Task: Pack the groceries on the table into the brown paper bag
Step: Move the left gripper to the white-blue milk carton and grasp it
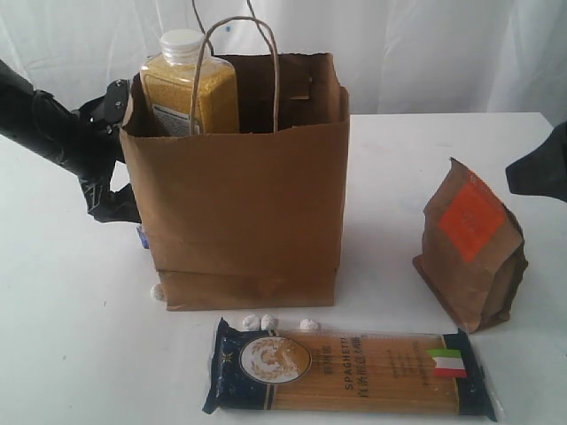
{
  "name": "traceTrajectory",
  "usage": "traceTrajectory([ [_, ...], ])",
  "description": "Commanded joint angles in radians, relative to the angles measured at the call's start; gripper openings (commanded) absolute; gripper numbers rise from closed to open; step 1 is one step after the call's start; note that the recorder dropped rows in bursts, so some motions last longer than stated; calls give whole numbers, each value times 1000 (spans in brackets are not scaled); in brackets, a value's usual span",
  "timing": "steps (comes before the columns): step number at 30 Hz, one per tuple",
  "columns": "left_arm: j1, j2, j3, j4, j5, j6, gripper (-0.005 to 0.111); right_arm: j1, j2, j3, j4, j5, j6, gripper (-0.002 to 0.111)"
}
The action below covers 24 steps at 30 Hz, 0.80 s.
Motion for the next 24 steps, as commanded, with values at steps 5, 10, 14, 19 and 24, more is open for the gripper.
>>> traceTrajectory([
  [5, 0, 0, -1, -67, 26, -12, 105, 1, -5, 2, 8, 19, -2, 55],
  [10, 0, 0, -1, -48, -6, -8, 105, 1, -5, 2, 8, 22, -2, 55],
  [14, 0, 14, -1, -46, -6, -10, 105, 1, -5, 2, 8, 24, -2, 55],
  [19, 0, 55, -1, -46, -7, -14, 105, 1, -5, 2, 8, 24, -2, 55],
  [24, 0, 66, -1, -46, -52, -14, 105, 1, -5, 2, 10, 24, -2, 55],
])
